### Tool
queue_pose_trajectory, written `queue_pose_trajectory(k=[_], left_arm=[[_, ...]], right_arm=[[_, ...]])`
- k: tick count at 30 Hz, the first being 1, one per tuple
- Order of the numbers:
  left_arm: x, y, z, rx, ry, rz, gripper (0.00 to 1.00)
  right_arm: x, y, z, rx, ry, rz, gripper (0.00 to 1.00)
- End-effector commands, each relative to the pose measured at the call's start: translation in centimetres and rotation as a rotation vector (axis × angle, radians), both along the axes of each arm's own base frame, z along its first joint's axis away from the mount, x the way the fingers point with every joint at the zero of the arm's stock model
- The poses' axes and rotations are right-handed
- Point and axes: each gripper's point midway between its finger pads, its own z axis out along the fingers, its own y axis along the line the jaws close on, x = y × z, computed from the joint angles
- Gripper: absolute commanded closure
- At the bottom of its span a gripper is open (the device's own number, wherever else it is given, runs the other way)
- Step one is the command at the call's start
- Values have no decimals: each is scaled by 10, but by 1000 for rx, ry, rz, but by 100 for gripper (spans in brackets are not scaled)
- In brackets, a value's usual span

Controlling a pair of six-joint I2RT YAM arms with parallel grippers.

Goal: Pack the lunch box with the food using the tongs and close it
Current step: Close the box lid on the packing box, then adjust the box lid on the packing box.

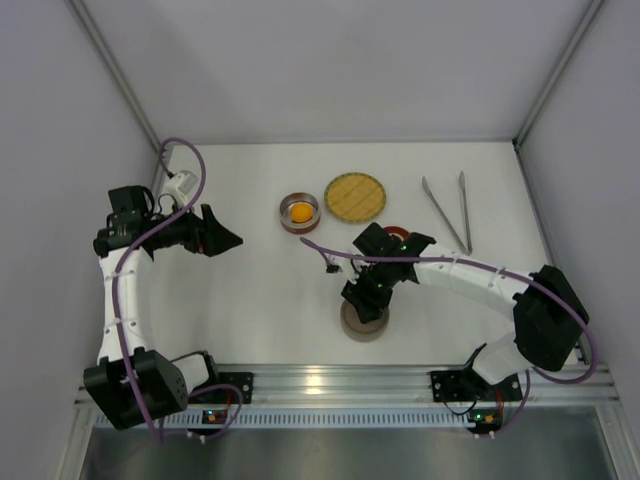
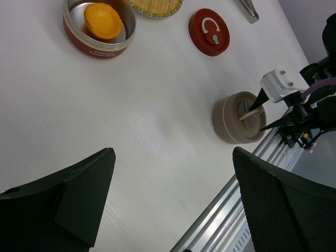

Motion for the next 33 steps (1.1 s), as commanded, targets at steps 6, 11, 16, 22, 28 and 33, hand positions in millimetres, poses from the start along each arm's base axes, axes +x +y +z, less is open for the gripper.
queue_pose_trajectory(k=[6,11,16,22,28,33], left_arm=[[-2,-3,0,2,-26,-38,2],[-4,-4,-2,2,-23,-46,2],[-4,-4,-2,0,-20,-46,2],[-3,-3,-2,7,-24,-46,2],[-2,-1,-6,13,-10,-42,2],[-2,-1,-8,17,-4,-42,2]], right_arm=[[-7,4,32,58,-43,96,46],[0,9,59,151,-148,109,49],[16,6,72,172,-216,57,50],[49,-5,57,68,-338,-56,100],[65,-15,35,-44,-366,-102,100],[56,-11,28,-37,-318,-58,96]])
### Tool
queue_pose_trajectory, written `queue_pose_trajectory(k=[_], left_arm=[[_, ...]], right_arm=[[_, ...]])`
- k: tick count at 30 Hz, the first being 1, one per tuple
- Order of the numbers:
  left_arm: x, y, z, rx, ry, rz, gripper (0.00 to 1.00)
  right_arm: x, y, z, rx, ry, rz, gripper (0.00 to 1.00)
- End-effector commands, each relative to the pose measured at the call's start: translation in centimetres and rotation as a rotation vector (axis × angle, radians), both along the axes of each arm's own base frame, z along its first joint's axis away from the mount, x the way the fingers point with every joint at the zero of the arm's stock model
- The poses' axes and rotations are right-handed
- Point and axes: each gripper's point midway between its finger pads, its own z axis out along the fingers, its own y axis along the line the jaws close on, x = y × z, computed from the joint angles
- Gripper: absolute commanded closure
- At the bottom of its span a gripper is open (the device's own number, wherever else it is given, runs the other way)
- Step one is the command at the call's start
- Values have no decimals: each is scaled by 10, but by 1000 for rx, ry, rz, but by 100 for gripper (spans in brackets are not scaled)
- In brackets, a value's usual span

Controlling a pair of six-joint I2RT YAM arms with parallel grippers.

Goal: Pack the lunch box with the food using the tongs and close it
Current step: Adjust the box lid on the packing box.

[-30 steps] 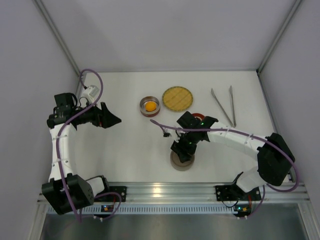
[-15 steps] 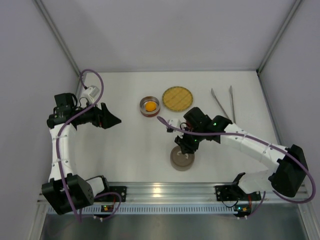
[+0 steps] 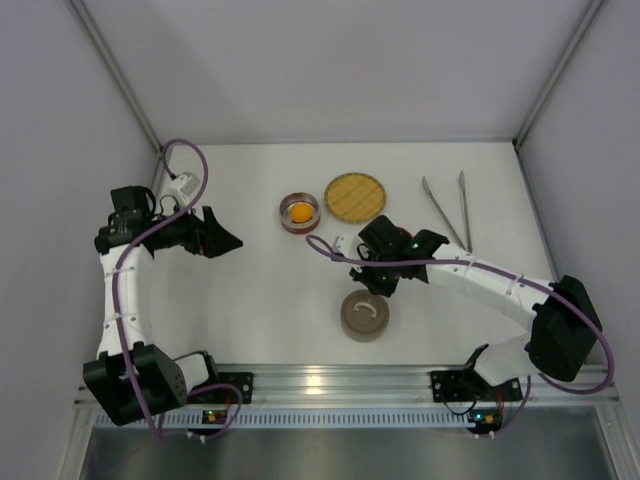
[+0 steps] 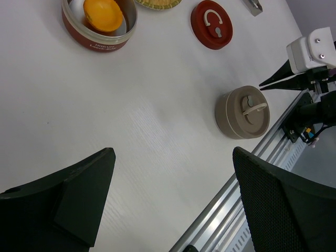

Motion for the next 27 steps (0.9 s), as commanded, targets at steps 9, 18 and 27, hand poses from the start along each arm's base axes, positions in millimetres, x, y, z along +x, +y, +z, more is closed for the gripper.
queue_pose_trajectory(k=[9,18,27], left_arm=[[1,-2,-4,-7,-2,-31,2],[-1,-3,-5,-3,2,-35,2],[-5,-3,-3,12,-12,-54,2]], right_arm=[[-30,20,-2,52,58,132,59],[-57,25,-14,26,87,219,52],[-43,31,5,75,27,203,38]])
